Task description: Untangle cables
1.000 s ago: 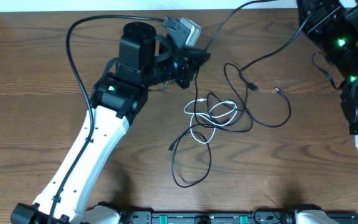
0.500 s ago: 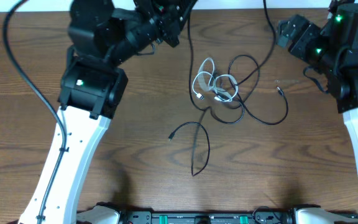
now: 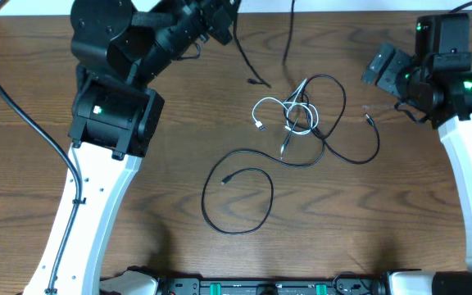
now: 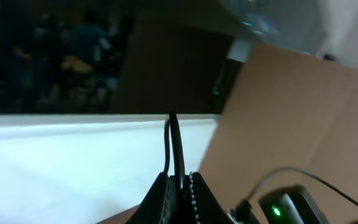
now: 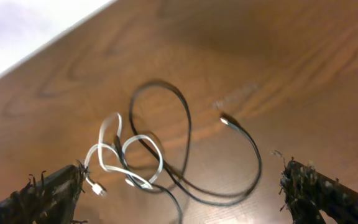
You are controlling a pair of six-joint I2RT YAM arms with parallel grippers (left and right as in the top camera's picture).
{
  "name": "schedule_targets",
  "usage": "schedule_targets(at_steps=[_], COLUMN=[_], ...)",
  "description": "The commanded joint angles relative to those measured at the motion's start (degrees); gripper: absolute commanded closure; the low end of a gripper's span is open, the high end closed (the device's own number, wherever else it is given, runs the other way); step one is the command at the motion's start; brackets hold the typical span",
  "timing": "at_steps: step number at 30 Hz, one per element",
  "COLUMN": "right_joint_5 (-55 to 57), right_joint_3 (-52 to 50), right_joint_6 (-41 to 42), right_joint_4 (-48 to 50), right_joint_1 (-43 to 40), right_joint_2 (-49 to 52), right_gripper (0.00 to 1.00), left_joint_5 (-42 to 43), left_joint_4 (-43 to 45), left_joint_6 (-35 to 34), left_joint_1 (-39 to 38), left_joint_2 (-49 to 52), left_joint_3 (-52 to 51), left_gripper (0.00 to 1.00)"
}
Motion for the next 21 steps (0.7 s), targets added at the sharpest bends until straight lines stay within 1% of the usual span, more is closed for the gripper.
schedule_targets(at_steps=[1, 6, 8, 10, 12, 15, 18, 21], right_joint_5=[-1.8, -4.0, -5.2, -6.8, -7.8, -7.7, -7.7, -7.7], right_joint_3=[0.4, 0.4, 0.3, 0.3, 0.3, 0.3, 0.3, 0.3], right_joint_6=[-0.7, -0.7, -0.7, -0.7, -0.7, -0.7, -0.7, -0.7], right_joint_4=[-1.3, -2.5, -2.7, -2.8, -2.8, -2.8, -2.6, -2.7], right_joint_1=[0.1, 0.1, 0.1, 0.1, 0.2, 0.7, 1.0, 1.3], right_joint_2=[1.4, 1.8, 1.8, 1.8, 1.8, 1.8, 1.8, 1.8], right_gripper=[0.01, 0.01, 0.01, 0.01, 0.01, 0.01, 0.01, 0.01], left_joint_5=[-9.6, -18.5, -23.5, -26.3, -26.5, -26.5, -26.4, -26.5], left_joint_4=[-0.8, -1.5, -1.1, 0.4, 3.1, 7.8, 14.3, 21.1], left_joint_6=[-1.8, -2.2, -4.5, -5.5, -6.3, -10.8, -15.5, -18.4], left_joint_1=[0.2, 0.2, 0.2, 0.7, 1.7, 3.4, 4.7, 5.6], left_joint_2=[-0.1, 0.5, 1.1, 1.7, 2.6, 4.2, 6.0, 7.9], left_joint_3=[1.1, 1.1, 1.1, 1.1, 1.1, 1.1, 1.1, 1.1], left_gripper=[0.92, 0.92, 0.93, 0.93, 0.92, 0.93, 0.93, 0.93])
